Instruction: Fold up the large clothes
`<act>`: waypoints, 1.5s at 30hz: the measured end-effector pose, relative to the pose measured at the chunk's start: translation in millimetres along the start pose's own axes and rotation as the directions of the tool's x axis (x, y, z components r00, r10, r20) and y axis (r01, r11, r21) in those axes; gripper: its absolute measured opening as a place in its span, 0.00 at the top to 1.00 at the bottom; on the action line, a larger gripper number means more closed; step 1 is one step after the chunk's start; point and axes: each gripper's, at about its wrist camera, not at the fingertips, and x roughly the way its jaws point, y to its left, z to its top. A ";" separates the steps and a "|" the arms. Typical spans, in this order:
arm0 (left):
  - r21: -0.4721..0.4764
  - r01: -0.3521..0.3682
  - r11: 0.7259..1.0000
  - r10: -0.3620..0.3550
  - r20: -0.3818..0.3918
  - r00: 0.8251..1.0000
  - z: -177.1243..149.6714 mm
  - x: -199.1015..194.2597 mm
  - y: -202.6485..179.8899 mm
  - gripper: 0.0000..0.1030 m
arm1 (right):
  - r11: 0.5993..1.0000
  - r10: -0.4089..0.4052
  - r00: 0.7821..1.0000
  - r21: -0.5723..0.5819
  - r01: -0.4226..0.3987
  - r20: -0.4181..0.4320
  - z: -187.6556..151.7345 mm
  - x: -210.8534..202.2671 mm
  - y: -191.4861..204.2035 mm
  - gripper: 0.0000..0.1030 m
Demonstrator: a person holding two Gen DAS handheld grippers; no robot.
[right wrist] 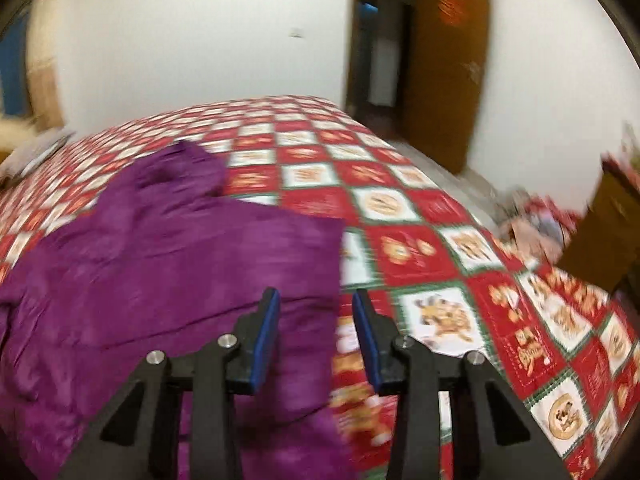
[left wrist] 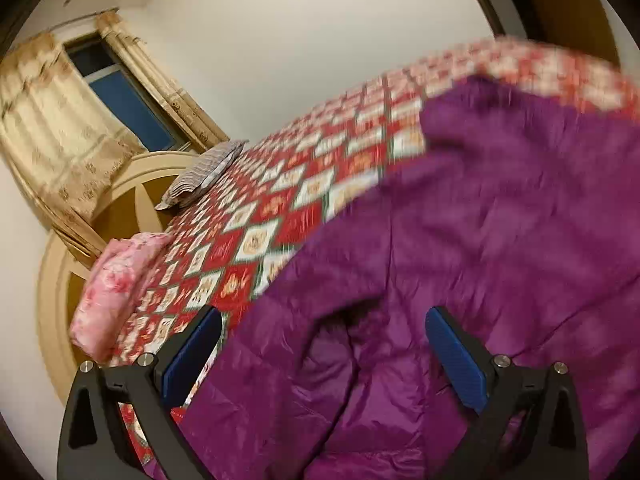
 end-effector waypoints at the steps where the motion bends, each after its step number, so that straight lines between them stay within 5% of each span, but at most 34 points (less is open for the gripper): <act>1: 0.032 -0.031 0.999 0.031 -0.023 0.999 -7.9 11.6 -6.1 0.01 | 1.000 0.018 1.000 -0.017 -0.018 -0.010 -1.6 6.0 3.0 0.60; 5: -0.026 -0.024 0.999 0.022 -0.065 0.998 -24.4 35.7 9.9 0.01 | 0.981 0.097 0.993 -0.163 -0.106 -0.063 -23.3 20.6 35.3 0.60; 8: -0.045 -0.009 0.999 0.005 -0.075 0.997 -27.3 37.0 16.6 0.01 | 0.968 0.035 0.996 -0.244 -0.054 -0.082 -38.8 30.2 54.3 0.61; 13: -0.146 0.034 0.989 -0.035 -0.005 0.999 -12.7 8.0 41.7 0.01 | 0.985 0.045 0.995 -0.164 -0.059 -0.090 -23.9 19.7 30.5 0.61; 18: -0.203 0.070 0.977 -0.062 0.046 0.997 13.2 -5.9 50.5 0.01 | 0.996 0.046 0.999 -0.080 -0.044 0.017 8.7 -2.5 17.5 0.63; 25: -0.103 0.039 0.994 -0.046 -0.065 0.997 3.4 38.9 -9.2 0.01 | 0.995 0.065 0.997 -0.069 -0.068 -0.038 14.4 61.2 39.4 0.64; 28: -0.137 0.062 0.989 -0.073 -0.079 0.994 -1.8 47.1 -6.5 0.01 | 0.995 0.060 0.993 -0.076 -0.068 -0.101 -0.7 81.1 40.6 0.64; 35: -0.142 0.062 0.988 -0.075 -0.084 0.994 -4.3 50.7 -11.2 0.01 | 0.994 0.070 0.992 -0.078 -0.078 -0.103 -4.6 83.1 39.3 0.64; 39: -0.194 0.159 0.968 -0.187 -0.133 0.973 1.5 50.3 10.5 0.01 | 0.993 0.049 0.992 -0.102 -0.061 -0.114 -0.5 72.7 39.2 0.64; 42: -0.301 0.229 0.926 -0.252 -0.038 0.967 -1.7 20.4 39.2 0.01 | 0.993 0.105 0.992 -0.042 -0.108 -0.071 3.1 38.4 30.5 0.50; 45: -0.274 0.263 0.925 -0.276 -0.008 0.961 -8.4 4.5 30.9 0.01 | 0.986 0.141 0.990 -0.086 -0.143 -0.019 -9.1 6.9 37.6 0.43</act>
